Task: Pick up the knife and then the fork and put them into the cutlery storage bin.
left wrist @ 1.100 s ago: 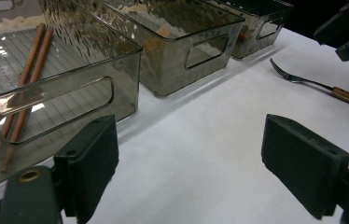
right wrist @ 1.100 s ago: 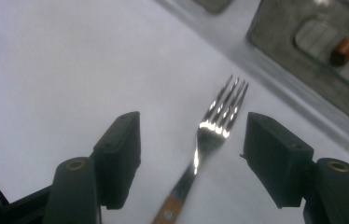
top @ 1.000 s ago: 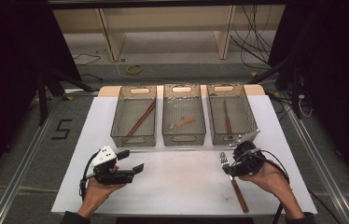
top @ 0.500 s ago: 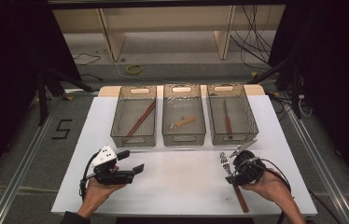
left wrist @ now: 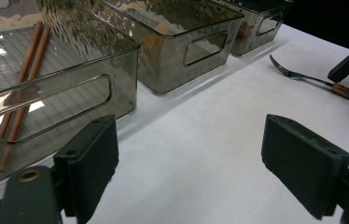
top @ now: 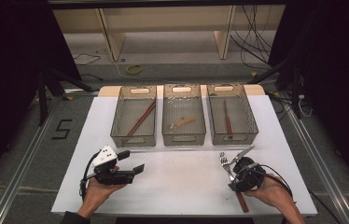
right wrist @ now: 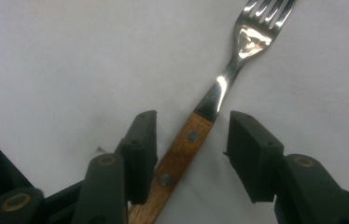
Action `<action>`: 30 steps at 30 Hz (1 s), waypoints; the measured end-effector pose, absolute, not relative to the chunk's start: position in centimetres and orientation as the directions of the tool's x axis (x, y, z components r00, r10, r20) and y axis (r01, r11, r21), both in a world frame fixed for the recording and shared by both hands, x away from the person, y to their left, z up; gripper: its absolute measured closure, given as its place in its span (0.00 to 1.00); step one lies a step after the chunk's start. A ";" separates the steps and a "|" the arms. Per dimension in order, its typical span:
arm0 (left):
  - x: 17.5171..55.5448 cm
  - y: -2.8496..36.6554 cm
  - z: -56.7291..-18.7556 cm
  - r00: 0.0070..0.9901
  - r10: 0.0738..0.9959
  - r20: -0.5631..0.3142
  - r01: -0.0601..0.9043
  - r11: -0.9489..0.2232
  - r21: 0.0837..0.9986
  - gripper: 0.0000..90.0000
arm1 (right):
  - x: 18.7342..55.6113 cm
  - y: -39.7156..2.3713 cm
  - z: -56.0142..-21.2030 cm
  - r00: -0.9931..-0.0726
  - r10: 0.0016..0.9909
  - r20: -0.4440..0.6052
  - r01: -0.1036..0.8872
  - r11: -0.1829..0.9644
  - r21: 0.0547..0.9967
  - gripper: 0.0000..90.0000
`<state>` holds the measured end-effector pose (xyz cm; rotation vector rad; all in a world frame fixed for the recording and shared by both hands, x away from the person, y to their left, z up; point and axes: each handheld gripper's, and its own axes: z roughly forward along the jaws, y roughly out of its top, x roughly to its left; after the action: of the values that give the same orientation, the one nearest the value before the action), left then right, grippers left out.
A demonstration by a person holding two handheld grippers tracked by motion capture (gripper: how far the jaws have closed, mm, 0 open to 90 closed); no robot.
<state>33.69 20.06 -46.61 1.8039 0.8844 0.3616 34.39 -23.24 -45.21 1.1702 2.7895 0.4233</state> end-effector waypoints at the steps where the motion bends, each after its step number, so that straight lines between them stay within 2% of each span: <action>1: 33.7 20.1 -46.6 0.682 0.714 -0.157 0.397 -0.181 0.900 0.20 | 34.4 -23.2 -45.3 -0.701 0.713 0.023 0.689 0.669 0.280 0.61; 19: 33.7 20.0 -46.6 0.681 0.714 -0.161 0.401 -0.180 0.898 0.20 | 34.2 -22.9 -45.6 -0.718 0.696 -0.013 0.673 0.699 0.242 0.75; 23: 33.7 20.1 -46.7 0.683 0.714 -0.156 0.400 -0.186 0.897 0.20 | 34.3 -23.1 -45.6 -0.716 0.698 -0.018 0.674 0.698 0.244 0.85; 30: 33.7 20.0 -46.7 0.681 0.715 -0.160 0.401 -0.180 0.898 0.20 | 34.3 -23.2 -45.6 -0.715 0.698 -0.022 0.673 0.698 0.245 0.86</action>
<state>33.70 20.04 -46.66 1.8044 0.8864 0.3602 34.33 -23.15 -45.58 1.1310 2.7892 0.3335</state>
